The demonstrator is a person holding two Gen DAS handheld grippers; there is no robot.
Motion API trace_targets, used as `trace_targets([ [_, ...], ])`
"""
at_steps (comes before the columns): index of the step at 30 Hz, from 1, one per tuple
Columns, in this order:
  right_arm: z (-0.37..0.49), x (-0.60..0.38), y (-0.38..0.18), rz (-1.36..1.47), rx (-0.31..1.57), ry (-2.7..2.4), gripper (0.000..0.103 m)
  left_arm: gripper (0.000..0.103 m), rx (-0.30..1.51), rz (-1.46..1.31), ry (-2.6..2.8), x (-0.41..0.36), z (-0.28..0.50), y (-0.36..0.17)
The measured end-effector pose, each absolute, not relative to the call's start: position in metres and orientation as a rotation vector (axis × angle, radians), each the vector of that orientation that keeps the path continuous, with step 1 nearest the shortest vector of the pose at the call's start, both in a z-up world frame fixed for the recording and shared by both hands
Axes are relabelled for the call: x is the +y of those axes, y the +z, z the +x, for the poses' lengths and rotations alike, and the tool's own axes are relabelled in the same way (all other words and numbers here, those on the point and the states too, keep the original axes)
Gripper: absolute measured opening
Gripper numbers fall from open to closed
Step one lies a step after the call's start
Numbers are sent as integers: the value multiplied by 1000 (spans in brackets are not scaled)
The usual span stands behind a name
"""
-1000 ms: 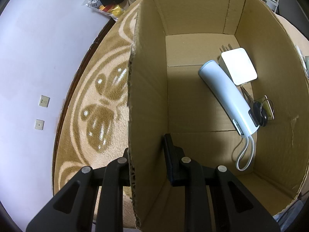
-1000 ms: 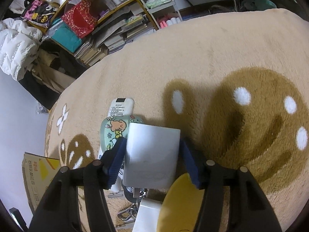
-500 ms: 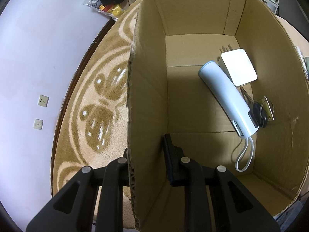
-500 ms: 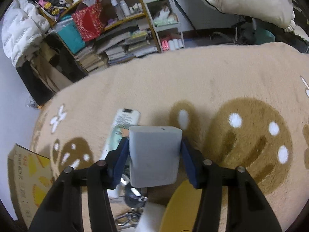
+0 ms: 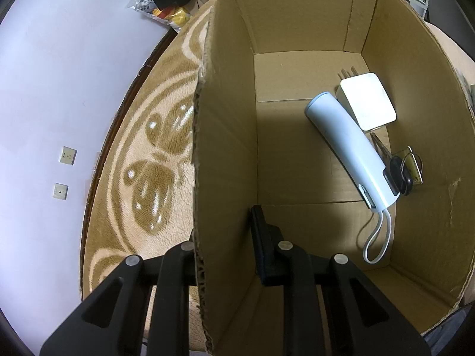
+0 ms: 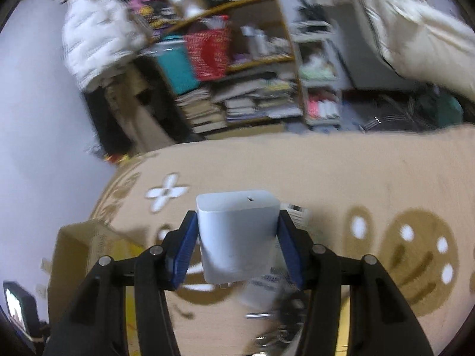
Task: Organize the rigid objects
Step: 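Lift the white adapter with the right tool toward the box, then lower the white adapter into the box with the right tool and release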
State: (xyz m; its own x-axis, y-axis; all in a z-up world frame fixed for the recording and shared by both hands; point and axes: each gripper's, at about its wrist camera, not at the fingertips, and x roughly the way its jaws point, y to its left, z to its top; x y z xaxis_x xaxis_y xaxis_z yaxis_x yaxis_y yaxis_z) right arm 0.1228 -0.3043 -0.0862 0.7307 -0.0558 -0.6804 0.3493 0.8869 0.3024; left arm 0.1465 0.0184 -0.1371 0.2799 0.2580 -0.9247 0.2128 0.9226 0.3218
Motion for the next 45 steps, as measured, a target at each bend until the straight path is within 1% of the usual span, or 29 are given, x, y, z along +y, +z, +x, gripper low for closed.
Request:
trace_targets([
  [7,136,-222,-56,290,646,-35,57,20,1297,420,33,17,146,-136],
  [12,139,-168,-57,212,642,84,57,21,1292,438,37,16,146,-136],
  [21,125,-117,-64,79,631,182,57,21,1293,441,40,15,146,-137],
  [28,124,-114,-67,103,641,223,57,21,1298,427,38,16,146,-136],
  [39,129,-111,-83,113,718,225,57,20,1300,408,31,21,147,-136],
  [45,123,-113,-75,91,673,215,57,20,1297,393,33,24,147,-136],
])
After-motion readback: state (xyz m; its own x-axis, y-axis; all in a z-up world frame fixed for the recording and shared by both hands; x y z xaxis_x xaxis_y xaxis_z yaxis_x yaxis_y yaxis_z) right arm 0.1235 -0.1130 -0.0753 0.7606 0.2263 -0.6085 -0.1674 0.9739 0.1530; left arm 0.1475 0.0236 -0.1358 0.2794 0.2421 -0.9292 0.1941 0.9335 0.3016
